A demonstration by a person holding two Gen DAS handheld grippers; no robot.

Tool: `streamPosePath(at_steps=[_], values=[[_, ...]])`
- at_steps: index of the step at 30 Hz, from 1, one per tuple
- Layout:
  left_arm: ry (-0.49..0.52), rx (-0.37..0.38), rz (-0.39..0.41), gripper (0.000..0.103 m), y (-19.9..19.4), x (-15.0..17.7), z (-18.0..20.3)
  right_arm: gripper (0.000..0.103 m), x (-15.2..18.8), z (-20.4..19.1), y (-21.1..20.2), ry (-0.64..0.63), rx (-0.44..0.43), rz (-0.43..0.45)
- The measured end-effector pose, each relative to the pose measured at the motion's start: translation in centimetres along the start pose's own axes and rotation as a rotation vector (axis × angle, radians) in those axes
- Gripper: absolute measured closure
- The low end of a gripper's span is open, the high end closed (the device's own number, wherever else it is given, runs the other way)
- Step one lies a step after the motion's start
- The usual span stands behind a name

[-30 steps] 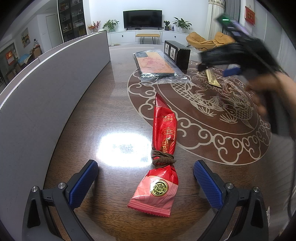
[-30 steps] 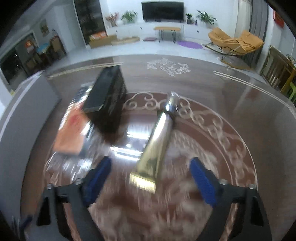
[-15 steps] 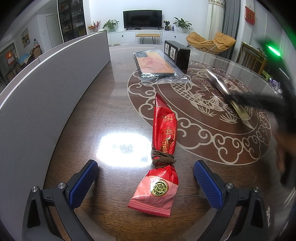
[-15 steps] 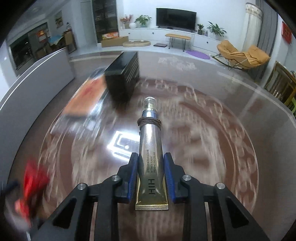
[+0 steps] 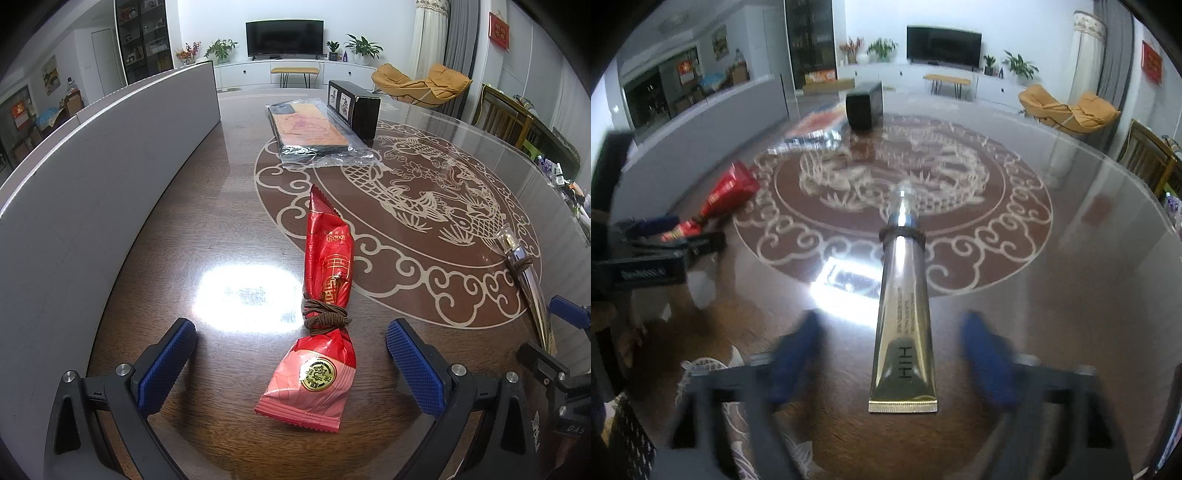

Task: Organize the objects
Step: 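Grasp the gold cream tube with the right tool while the left tool grasps the red snack bag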

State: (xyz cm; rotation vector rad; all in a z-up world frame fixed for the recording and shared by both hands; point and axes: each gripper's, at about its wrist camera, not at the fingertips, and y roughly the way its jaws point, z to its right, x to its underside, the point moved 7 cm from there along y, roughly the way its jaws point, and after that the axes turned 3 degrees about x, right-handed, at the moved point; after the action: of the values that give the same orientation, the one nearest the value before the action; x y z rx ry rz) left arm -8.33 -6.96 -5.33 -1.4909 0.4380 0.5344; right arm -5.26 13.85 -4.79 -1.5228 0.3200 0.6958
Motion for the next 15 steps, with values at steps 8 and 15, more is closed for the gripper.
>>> streamPosePath(at_steps=[8,15], values=[[0.0,0.0,0.0,0.0,0.04,0.0,0.0,0.002,-0.07,0.43,0.29,0.03,0.013,-0.019],[-0.001,0.001,0.0,0.0,0.11,-0.02,-0.01,0.0,-0.06,0.58,0.18,0.032,0.015,-0.023]])
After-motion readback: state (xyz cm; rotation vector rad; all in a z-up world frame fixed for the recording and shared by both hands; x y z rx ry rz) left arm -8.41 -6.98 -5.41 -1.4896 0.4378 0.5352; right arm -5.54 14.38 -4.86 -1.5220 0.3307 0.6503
